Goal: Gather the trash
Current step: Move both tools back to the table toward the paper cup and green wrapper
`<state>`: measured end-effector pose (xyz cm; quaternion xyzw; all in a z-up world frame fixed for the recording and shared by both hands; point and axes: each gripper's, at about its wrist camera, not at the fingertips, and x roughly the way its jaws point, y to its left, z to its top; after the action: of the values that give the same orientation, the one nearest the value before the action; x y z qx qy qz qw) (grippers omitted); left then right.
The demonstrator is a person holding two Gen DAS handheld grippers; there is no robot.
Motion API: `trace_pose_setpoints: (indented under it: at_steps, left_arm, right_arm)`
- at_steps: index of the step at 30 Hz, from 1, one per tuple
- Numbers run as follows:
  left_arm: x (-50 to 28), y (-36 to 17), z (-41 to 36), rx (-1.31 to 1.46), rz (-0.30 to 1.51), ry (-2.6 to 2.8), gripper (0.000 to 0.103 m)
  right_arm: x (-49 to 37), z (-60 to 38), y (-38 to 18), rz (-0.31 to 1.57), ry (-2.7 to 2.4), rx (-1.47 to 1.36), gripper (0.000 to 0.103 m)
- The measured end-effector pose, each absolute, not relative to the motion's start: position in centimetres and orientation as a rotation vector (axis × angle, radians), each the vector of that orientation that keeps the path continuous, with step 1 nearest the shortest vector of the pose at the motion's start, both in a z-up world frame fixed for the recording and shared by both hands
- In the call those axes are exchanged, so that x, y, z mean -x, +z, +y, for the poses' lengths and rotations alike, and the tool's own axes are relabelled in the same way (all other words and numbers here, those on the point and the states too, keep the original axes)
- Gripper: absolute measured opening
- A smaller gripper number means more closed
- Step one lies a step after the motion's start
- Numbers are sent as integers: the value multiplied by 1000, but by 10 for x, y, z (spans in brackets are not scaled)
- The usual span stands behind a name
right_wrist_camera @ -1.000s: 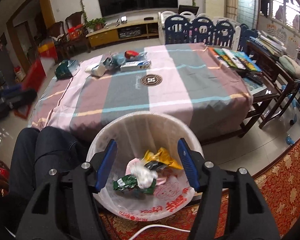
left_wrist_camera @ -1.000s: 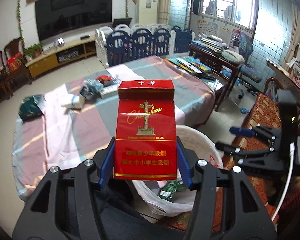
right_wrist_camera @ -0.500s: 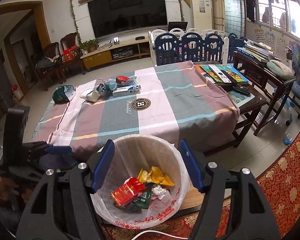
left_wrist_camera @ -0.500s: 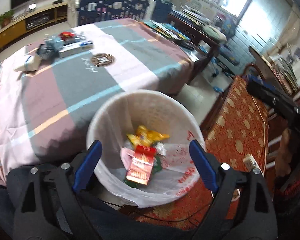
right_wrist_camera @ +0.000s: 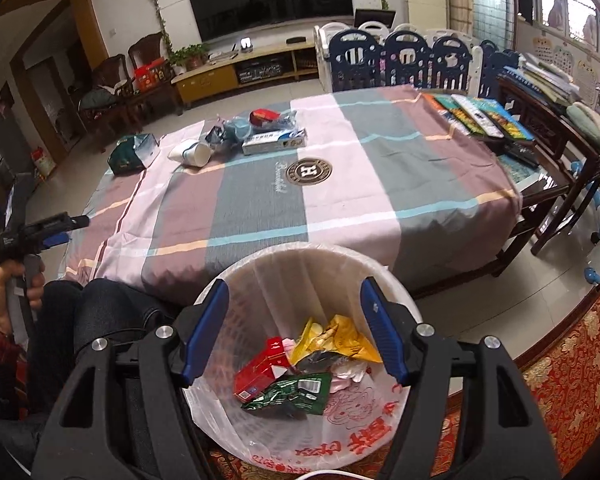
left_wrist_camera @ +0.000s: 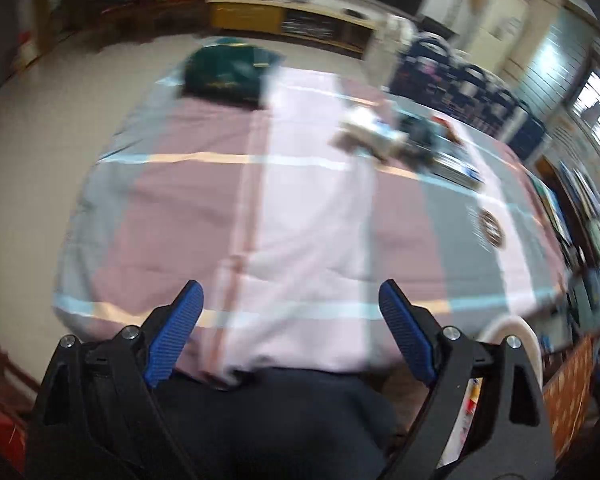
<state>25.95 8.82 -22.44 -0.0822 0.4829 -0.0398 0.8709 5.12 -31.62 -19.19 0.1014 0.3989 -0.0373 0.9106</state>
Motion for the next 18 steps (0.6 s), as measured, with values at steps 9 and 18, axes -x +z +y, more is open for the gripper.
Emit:
trace_pose_setpoints:
  at_steps: [9, 18]
  left_arm:
    - [-294, -249, 136, 203, 1052, 4, 89]
    - [-368, -229, 64, 206, 1014, -184, 89]
  right_arm:
    - [-119, -273, -213, 892, 17, -212, 67]
    - [-171, -247, -224, 921, 72, -175, 67]
